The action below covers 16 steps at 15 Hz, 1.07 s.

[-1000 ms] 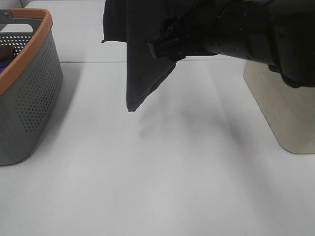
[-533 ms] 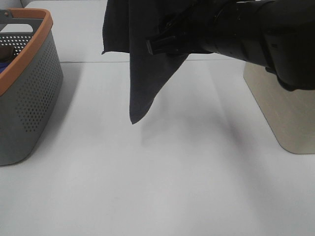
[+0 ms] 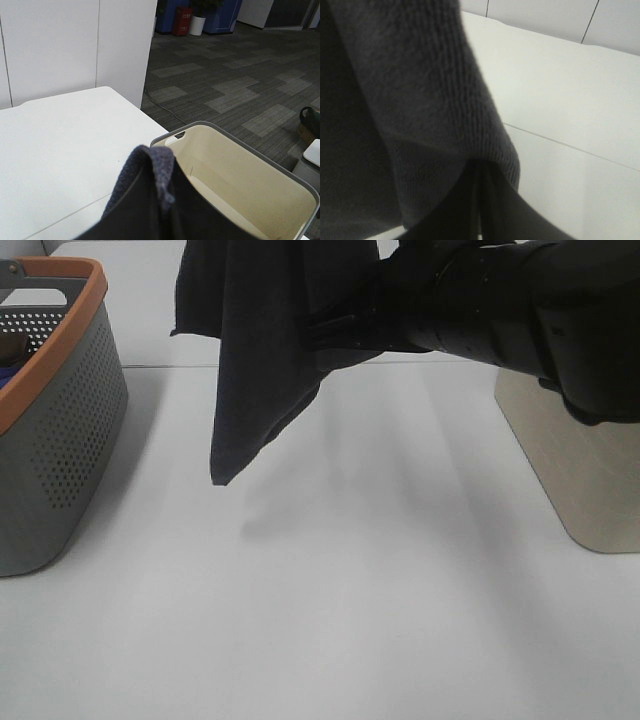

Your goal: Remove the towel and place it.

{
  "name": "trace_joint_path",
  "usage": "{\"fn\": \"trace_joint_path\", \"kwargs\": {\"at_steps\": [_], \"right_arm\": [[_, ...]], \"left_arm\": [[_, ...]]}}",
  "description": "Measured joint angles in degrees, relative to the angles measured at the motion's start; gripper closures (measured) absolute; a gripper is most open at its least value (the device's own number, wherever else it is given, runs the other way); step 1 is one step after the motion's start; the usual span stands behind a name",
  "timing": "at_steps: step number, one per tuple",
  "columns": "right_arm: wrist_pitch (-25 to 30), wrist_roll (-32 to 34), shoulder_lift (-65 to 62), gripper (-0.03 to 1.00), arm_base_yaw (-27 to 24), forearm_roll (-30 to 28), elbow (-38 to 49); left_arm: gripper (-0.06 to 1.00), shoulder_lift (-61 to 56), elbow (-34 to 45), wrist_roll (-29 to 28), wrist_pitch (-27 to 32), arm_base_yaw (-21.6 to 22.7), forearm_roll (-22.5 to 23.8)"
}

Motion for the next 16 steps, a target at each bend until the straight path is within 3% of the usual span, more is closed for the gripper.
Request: {"fn": "trace_joint_path", "kwargs": {"at_steps": [6, 8, 11, 13, 16], "right_arm": [[4.0, -0.5, 0.0, 0.93, 0.0, 0.2, 0.0], [5.7, -0.5, 0.0, 0.75, 0.0, 0.2, 0.0], [6.1, -0.5, 0.0, 0.38, 0.0, 0.2, 0.0], [5.2, -0.6, 0.0, 0.29, 0.0, 0.2, 0.0], [1.4, -0.6, 0.0, 0.27, 0.0, 0.2, 0.0]], "left_arm": [[0.94, 0.0, 0.0, -0.1, -0.3, 0.0, 0.1], [0.94, 0.0, 0.0, -0.5, -0.3, 0.0, 0.1], [0.94, 0.0, 0.0, -0.5, -0.3, 0.0, -0.6], [0.94, -0.1, 0.0, -0.5, -0.1, 0.0, -1.1], [0.94, -1.1, 0.0, -0.5, 1.5, 0.0, -2.0]]}}
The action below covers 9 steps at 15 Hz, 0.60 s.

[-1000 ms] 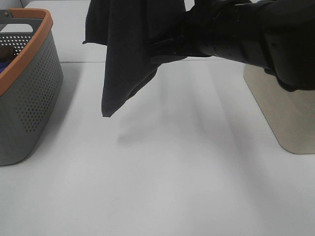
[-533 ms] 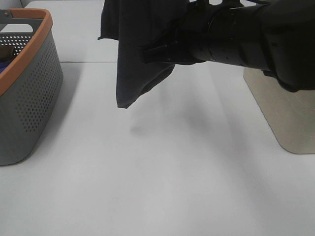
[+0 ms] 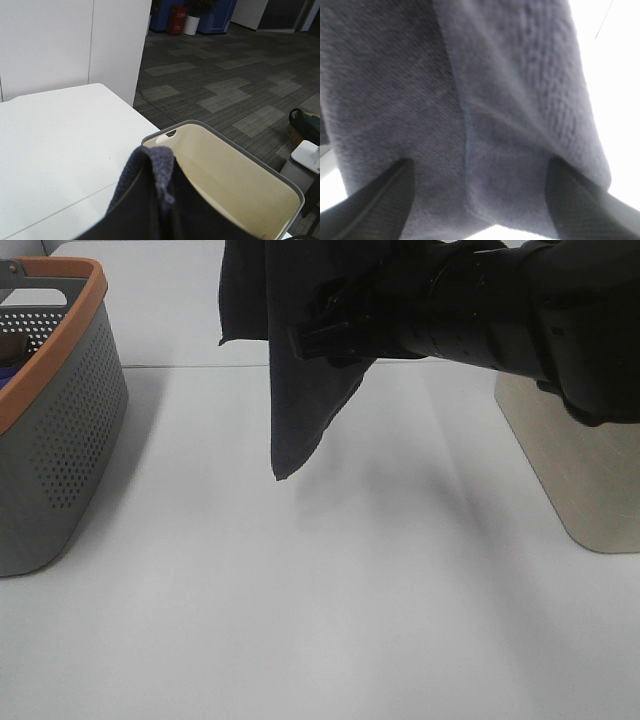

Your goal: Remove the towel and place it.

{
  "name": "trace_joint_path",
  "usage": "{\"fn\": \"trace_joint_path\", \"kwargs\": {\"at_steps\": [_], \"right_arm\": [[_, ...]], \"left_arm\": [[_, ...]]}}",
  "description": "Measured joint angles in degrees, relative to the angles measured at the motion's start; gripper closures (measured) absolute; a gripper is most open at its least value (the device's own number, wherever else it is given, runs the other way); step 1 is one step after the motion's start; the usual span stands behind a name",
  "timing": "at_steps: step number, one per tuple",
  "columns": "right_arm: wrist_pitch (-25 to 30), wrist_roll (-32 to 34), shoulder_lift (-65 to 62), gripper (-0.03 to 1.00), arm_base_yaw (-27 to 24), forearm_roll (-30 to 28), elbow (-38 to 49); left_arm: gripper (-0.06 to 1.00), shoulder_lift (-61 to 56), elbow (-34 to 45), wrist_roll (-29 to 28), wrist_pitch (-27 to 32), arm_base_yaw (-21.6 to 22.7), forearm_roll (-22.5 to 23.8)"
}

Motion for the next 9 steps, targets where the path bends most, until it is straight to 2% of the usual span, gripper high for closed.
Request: {"fn": "trace_joint_path", "kwargs": {"at_steps": [5, 9], "right_arm": [[-1.4, 0.0, 0.0, 0.29, 0.0, 0.0, 0.0], [-1.9, 0.7, 0.0, 0.3, 0.0, -2.1, 0.0]], "left_arm": [[0.94, -1.6, 0.0, 0.0, 1.5, 0.0, -0.9], [0.94, -1.6, 0.0, 0.0, 2.5, 0.0, -4.6]]}}
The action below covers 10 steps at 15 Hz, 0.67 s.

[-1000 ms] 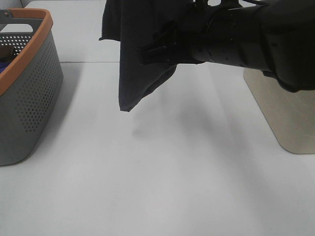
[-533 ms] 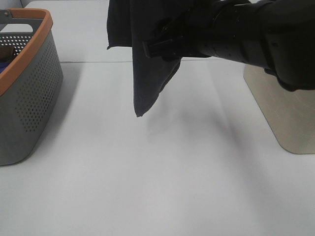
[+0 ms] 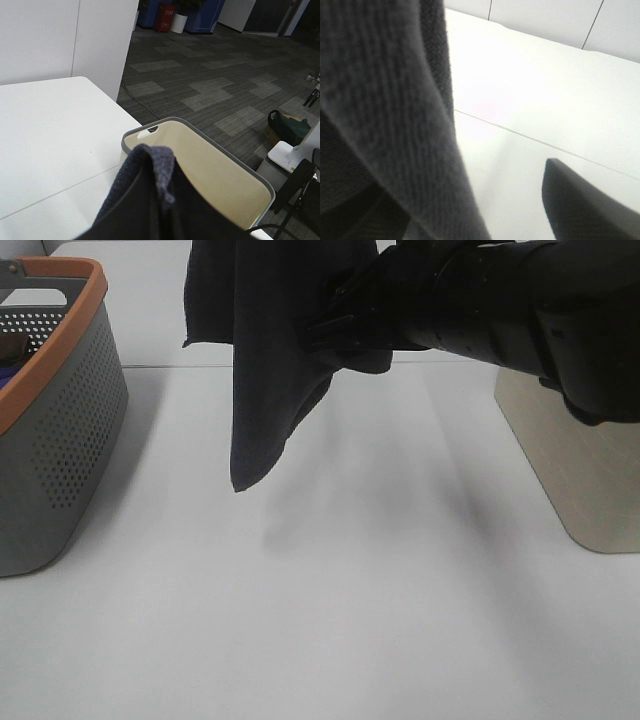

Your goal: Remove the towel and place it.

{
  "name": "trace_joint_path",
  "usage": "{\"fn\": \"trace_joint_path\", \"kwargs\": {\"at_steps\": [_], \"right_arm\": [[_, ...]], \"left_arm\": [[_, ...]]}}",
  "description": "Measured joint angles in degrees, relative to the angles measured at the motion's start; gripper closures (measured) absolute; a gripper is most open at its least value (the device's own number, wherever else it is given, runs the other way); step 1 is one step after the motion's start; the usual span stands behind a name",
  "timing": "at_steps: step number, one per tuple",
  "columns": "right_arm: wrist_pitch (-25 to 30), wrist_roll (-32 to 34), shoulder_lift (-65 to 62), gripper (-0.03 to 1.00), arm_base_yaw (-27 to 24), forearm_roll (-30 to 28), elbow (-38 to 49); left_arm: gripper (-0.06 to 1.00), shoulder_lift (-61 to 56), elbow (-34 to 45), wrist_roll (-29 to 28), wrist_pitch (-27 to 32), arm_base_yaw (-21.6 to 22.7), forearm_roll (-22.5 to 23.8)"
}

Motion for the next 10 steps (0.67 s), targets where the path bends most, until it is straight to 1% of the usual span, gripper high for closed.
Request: {"fn": "trace_joint_path", "kwargs": {"at_steps": [1, 3, 4, 5, 6, 7, 8, 9, 10], "right_arm": [[-0.1, 0.0, 0.0, 0.33, 0.0, -0.3, 0.0], [-0.6, 0.0, 0.0, 0.48, 0.0, -0.4, 0.0], [-0.7, 0.0, 0.0, 0.53, 0.0, -0.3, 0.0], [-0.7, 0.0, 0.0, 0.56, 0.0, 0.6, 0.0], [-0.9, -0.2, 0.0, 0.57, 0.0, 1.9, 0.0], [-1.0, -0.6, 0.0, 0.57, 0.0, 2.8, 0.0], [-1.4, -2.8, 0.0, 0.57, 0.0, 5.7, 0.0], [-1.9, -6.7, 0.0, 0.53, 0.0, 10.5, 0.0], [-2.8, -9.3, 0.0, 0.43, 0.0, 13.3, 0.0]], "left_arm": [[0.94, 0.0, 0.0, 0.3, 0.0, 0.0, -0.1], [0.94, 0.0, 0.0, 0.3, -0.1, 0.0, 0.7], [0.94, 0.0, 0.0, 0.4, -0.1, 0.0, 2.6], [0.94, 0.1, 0.0, 0.0, -0.2, 0.0, 4.9], [0.94, 0.3, 0.0, -0.4, -0.4, 0.0, 8.0], [0.94, 0.5, 0.0, -1.1, -0.5, 0.0, 9.7], [0.94, 0.9, 0.0, -3.2, -0.6, 0.0, 12.7], [0.94, 1.4, 0.0, -5.6, -0.6, 0.0, 15.3], [0.94, 2.2, 0.0, -8.5, -0.8, 0.0, 17.7]]}}
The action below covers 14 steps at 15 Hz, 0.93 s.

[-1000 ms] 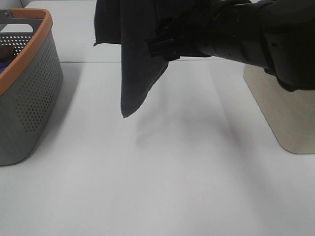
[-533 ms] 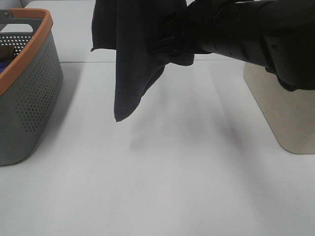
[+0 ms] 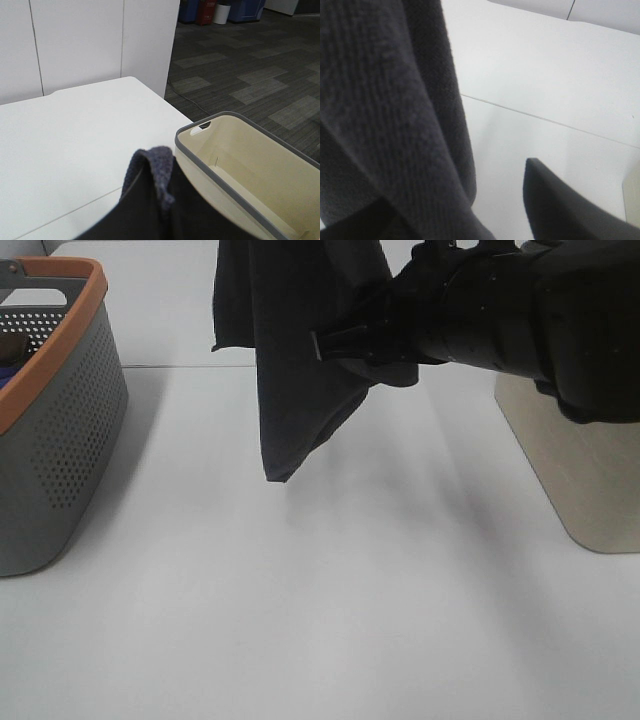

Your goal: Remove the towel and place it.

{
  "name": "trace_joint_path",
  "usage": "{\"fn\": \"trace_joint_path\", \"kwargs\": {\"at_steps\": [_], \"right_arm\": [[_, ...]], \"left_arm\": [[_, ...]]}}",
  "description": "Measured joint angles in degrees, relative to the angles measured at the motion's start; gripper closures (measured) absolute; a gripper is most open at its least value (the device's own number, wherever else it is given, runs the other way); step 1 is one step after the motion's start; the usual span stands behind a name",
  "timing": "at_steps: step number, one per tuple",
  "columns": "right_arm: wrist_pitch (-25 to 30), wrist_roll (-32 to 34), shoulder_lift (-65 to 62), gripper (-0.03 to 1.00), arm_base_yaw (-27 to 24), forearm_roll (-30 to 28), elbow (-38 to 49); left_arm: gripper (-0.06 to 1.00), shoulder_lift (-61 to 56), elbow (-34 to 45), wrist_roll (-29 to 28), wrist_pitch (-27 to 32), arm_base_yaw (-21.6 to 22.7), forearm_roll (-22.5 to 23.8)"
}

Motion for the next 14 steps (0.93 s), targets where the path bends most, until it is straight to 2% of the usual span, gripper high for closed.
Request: {"fn": "trace_joint_path", "kwargs": {"at_steps": [1, 3, 6, 7, 8, 11, 12, 14], "right_arm": [[-0.3, -1.8, 0.0, 0.39, 0.0, 1.8, 0.0], [-0.6, -3.2, 0.0, 0.39, 0.0, 2.9, 0.0], [-1.4, -5.1, 0.0, 0.62, 0.0, 3.9, 0.0], [-1.6, -6.3, 0.0, 0.66, 0.0, 4.5, 0.0], [-2.1, -8.0, 0.0, 0.68, 0.0, 6.0, 0.0], [-2.8, -15.5, -0.9, 0.71, 0.0, 13.7, 0.0], [-2.8, -16.7, -1.3, 0.74, 0.0, 14.4, 0.0], [-2.8, -19.8, -3.3, 0.95, 0.0, 15.1, 0.0]], "left_arm": [[0.94, 0.5, 0.0, -0.9, -0.2, 0.0, 0.5], [0.94, 1.3, 0.0, -1.3, -0.2, 0.0, 0.5], [0.94, 1.8, 0.0, -1.3, -0.2, 0.0, 1.8], [0.94, 1.9, 0.0, -1.3, -0.1, 0.0, 2.5], [0.94, 1.9, 0.0, -1.3, -0.1, 0.0, 3.0], [0.94, 1.9, 0.0, -1.8, -0.1, 0.0, 8.5], [0.94, 1.9, 0.0, -2.5, -0.1, 0.0, 9.5], [0.94, 2.5, 0.0, -4.4, -0.1, 0.0, 11.5]]}}
